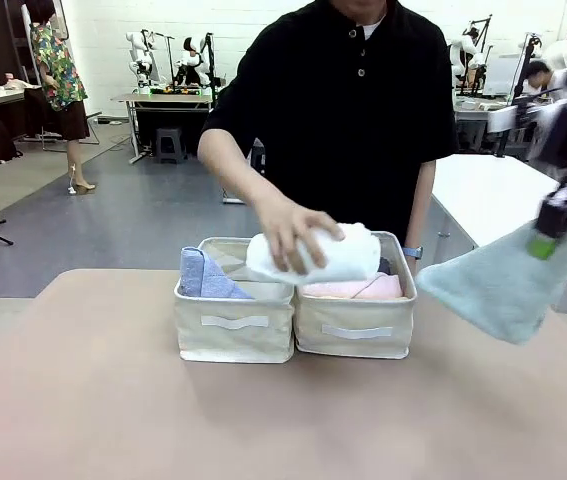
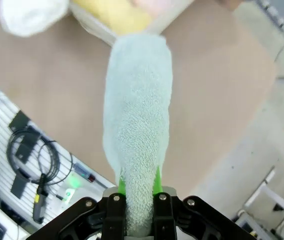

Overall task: Sort the towels based on their folding style.
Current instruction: Pick up another triangle-folded towel from the table and place it in the left Fabric basket.

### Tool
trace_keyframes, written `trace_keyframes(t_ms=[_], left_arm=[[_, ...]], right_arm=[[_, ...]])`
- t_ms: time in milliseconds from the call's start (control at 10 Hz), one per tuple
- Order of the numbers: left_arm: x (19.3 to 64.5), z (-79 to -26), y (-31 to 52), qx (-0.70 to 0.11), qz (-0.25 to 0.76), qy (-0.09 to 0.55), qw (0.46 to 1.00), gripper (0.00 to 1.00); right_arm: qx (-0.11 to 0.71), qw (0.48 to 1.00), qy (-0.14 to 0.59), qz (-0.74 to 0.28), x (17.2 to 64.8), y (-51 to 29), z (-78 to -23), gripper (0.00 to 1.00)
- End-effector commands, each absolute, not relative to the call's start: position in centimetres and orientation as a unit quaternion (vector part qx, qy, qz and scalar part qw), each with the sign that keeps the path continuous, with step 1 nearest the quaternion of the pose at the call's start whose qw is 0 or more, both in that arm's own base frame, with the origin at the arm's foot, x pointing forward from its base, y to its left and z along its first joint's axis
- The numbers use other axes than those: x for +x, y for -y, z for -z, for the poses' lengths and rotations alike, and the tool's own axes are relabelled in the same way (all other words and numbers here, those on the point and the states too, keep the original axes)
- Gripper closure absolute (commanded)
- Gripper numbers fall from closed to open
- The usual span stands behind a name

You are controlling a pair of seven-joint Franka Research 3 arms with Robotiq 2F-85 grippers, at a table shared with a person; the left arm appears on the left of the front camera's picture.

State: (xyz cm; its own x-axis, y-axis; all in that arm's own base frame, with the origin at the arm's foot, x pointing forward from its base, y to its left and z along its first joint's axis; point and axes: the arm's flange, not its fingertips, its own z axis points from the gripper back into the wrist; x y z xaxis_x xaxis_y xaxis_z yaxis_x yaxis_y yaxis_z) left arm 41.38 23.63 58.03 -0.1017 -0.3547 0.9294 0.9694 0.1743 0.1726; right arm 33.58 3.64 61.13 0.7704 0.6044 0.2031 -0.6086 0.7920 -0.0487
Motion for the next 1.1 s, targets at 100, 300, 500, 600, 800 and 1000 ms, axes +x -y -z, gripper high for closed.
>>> trace_keyframes(t_ms=[100,300,500,600,800,1000], left_arm=[[41.0,-57.9,-23.5,-0.309,0.563,0.483,0.595,0.0],[41.0,-57.9,-23.5,-0.309,0.563,0.483,0.595,0.0],[41.0,-57.9,-23.5,-0.309,0.563,0.483,0.595,0.0],[41.0,-57.9,-23.5,-0.309,0.563,0.483,0.595,0.0],[41.0,-57.9,-23.5,-0.309,0.563,0.483,0.595,0.0],[41.0,-57.9,-23.5,-0.309,0.563,0.483,0.595,0.0]], right_arm=[[0.034,0.957,0.165,-0.235,27.7,7.1,-62.2,0.97],[0.031,0.958,0.16,-0.238,27.1,7.3,-61.8,0.97],[0.027,0.957,0.154,-0.246,27.2,6.9,-61.7,0.97],[0.026,0.955,0.152,-0.252,27.4,6.5,-61.6,0.97],[0.024,0.945,0.135,-0.297,29.4,4.7,-61.6,0.97],[0.036,0.94,0.108,-0.321,32.7,1.2,-62.1,0.97]])
